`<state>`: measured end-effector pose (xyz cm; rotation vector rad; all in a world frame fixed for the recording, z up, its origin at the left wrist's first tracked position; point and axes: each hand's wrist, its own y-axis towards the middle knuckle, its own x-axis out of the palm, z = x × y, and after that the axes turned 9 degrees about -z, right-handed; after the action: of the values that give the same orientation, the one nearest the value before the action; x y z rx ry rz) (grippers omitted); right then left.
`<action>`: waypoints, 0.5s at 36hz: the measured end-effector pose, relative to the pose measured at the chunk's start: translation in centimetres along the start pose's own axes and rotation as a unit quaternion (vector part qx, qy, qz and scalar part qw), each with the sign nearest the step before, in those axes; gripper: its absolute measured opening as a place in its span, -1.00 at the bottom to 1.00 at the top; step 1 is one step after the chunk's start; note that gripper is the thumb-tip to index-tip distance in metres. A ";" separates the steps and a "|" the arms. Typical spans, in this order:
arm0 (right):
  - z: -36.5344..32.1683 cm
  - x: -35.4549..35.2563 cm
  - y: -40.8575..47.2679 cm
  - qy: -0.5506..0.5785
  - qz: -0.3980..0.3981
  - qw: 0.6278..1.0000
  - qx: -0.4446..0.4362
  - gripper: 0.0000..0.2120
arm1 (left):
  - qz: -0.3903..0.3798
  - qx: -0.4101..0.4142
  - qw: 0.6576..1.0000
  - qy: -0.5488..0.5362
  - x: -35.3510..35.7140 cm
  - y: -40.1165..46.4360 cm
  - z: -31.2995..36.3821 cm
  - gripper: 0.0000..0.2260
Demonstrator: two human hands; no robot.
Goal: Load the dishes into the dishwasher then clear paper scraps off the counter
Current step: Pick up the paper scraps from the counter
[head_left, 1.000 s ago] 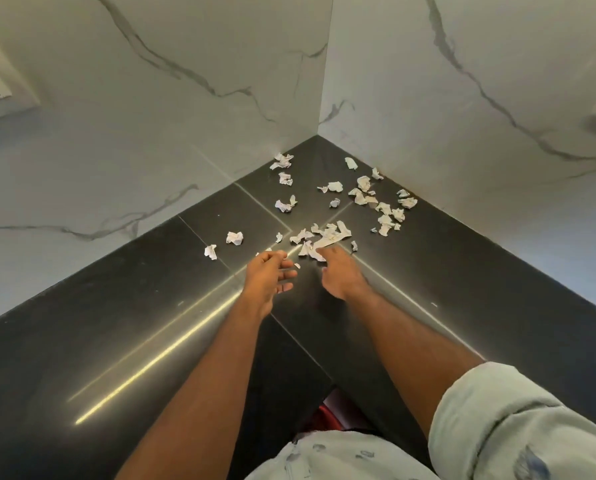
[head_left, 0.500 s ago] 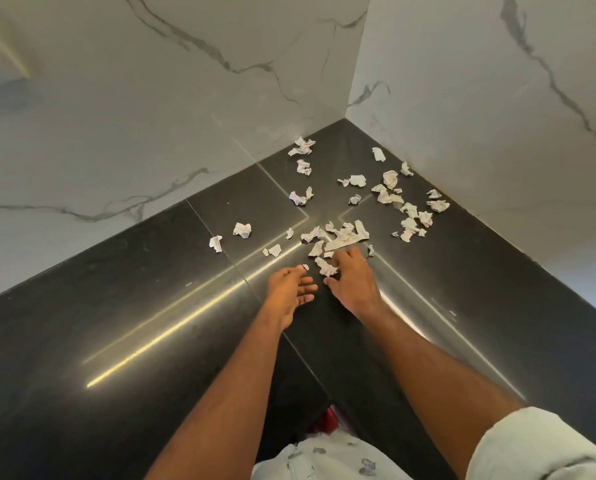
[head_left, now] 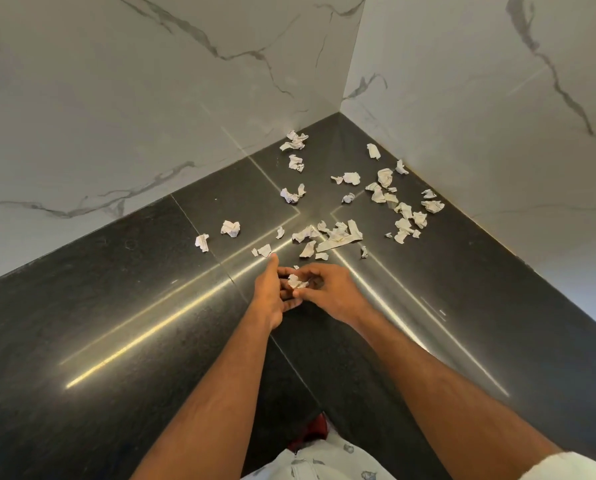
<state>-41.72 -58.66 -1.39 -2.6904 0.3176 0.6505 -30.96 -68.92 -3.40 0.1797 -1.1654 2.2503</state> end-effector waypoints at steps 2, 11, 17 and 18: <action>-0.1 -0.5 0.3 0.027 -0.004 1.000 -0.012 -0.61 | -0.013 0.015 1.000 -0.003 0.4 0.4 0.0 -0.51; -0.7 -4.5 2.4 0.092 0.135 0.987 0.009 -0.76 | -0.048 0.078 0.993 -0.070 0.7 1.1 -0.1 -0.86; 3.3 -8.8 5.6 -0.205 0.147 0.946 0.203 -0.45 | -0.066 0.068 0.991 -0.091 0.1 1.4 0.2 -0.75; 3.5 -8.8 5.8 -0.247 0.120 0.937 0.217 -0.47 | -0.062 0.064 0.992 -0.086 0.2 1.4 0.3 -0.73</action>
<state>-52.51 -61.44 -1.76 -2.0039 0.5783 1.1445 -31.97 -69.65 -4.16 0.4928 -1.0641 2.2337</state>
